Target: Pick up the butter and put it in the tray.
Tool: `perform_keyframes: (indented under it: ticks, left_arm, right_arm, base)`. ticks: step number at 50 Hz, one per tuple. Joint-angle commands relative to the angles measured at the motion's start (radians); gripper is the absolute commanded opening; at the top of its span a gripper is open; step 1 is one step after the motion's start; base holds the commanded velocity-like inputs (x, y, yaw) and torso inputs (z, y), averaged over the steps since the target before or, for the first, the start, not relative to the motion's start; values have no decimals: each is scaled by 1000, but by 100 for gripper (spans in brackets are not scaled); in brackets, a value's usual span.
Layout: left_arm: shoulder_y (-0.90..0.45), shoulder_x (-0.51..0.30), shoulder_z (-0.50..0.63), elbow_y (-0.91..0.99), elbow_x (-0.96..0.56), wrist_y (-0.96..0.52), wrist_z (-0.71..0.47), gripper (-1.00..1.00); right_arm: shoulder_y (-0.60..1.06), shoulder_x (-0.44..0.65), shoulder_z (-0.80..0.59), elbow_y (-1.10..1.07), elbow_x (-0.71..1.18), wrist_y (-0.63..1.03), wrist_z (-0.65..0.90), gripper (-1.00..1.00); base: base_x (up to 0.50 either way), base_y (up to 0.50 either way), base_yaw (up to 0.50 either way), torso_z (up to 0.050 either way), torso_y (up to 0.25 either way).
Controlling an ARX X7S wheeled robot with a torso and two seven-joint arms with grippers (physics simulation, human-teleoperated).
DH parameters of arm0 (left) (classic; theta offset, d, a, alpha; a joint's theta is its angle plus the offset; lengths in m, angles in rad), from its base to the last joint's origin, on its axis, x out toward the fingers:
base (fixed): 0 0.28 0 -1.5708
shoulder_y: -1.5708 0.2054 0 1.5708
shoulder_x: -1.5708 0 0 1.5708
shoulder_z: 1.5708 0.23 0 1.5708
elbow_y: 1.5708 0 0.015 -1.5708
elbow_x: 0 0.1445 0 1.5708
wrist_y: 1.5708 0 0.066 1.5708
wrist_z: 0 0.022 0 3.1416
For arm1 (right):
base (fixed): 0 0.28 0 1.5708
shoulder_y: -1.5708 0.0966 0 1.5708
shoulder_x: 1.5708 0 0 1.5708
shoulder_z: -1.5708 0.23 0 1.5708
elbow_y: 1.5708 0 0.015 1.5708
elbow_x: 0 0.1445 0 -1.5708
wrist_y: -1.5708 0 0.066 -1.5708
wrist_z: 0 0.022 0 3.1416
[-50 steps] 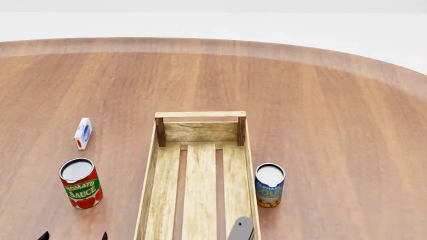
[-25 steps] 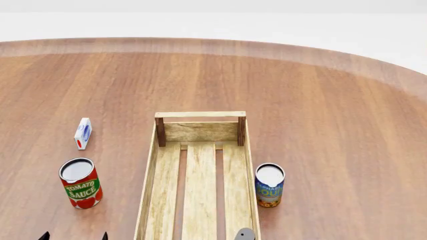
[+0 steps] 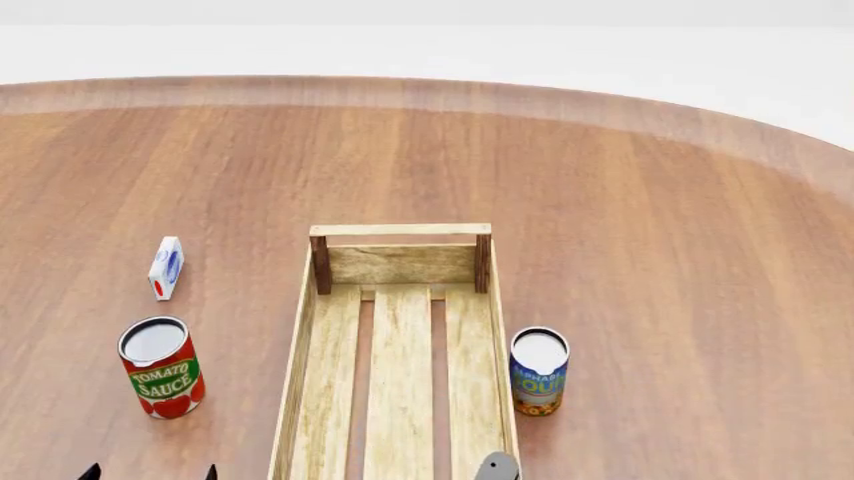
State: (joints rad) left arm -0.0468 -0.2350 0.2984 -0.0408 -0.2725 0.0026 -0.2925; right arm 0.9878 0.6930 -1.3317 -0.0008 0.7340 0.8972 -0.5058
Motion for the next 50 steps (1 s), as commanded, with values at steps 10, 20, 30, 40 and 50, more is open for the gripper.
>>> perform_keyframes:
  ticks: [10, 20, 30, 40, 50]
  left_arm:
    - [0, -4, 5, -1, -7, 2, -7, 100]
    - [-2, -7, 5, -1, -16, 2, -8, 100]
    - [-1, -7, 6, -7, -22, 8, -10, 100]
    - [-3, -9, 9, -8, -25, 8, -12, 100]
    - [-6, -11, 13, -14, -27, 12, -13, 100]
  right_arm:
    - [59, 83, 132, -334, 163, 173, 137, -100]
    - [141, 107, 195, -441, 282, 309, 196, -100]
    - [189, 132, 245, -504, 374, 388, 248, -100]
    - [231, 157, 304, -532, 462, 430, 291, -100]
    - [202, 152, 357, -401, 419, 328, 321, -100]
  base:
    - [0, 0, 1, 0, 0]
    - [0, 0, 0, 0, 0]
    - [0, 0, 0, 0, 0]
    - [0, 0, 0, 0, 0]
    - [0, 0, 0, 0, 0]
